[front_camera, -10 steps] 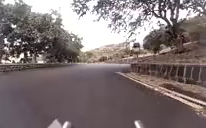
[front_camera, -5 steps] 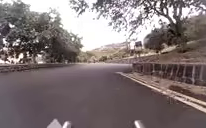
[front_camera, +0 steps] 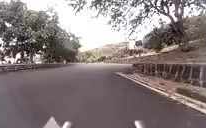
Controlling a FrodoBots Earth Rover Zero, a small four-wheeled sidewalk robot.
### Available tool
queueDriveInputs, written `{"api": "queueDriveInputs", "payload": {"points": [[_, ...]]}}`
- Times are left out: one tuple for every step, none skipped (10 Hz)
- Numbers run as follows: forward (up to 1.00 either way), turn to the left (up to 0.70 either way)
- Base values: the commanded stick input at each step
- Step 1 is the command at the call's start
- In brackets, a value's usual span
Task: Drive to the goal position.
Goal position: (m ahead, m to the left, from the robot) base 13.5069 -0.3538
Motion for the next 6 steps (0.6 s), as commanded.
{"api": "queueDriveInputs", "payload": {"points": [[0.70,0.00],[0.70,0.00],[0.70,0.00],[0.70,0.00],[0.70,0.00],[0.70,0.00]]}}
